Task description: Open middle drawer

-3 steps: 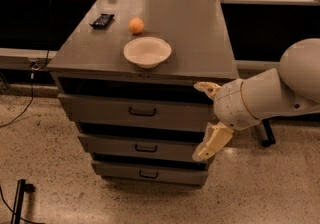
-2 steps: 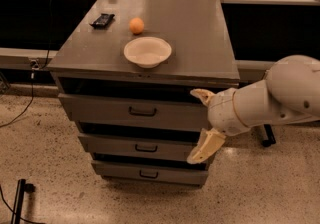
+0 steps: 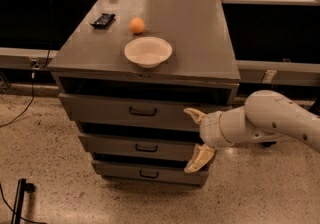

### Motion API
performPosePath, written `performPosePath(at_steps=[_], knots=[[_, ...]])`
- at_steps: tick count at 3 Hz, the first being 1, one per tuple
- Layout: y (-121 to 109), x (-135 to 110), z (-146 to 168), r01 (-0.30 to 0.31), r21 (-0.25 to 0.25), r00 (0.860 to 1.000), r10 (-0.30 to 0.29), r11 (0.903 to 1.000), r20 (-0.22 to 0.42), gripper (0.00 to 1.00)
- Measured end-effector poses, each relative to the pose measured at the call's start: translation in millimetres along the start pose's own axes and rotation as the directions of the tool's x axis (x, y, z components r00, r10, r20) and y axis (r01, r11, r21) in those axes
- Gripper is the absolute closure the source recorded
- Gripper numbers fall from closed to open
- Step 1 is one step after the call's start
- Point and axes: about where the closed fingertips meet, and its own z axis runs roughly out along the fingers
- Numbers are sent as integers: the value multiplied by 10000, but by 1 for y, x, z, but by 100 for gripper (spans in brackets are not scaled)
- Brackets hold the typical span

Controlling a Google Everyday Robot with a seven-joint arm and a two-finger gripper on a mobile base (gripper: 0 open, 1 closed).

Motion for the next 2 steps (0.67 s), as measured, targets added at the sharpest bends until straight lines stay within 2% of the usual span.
performPosePath(at_steps=[1,2], knots=[[3,29,19,353,-125,9993,-352,9993,102,0],[5,31,23,395,-191,9991,-392,9990,150,0]])
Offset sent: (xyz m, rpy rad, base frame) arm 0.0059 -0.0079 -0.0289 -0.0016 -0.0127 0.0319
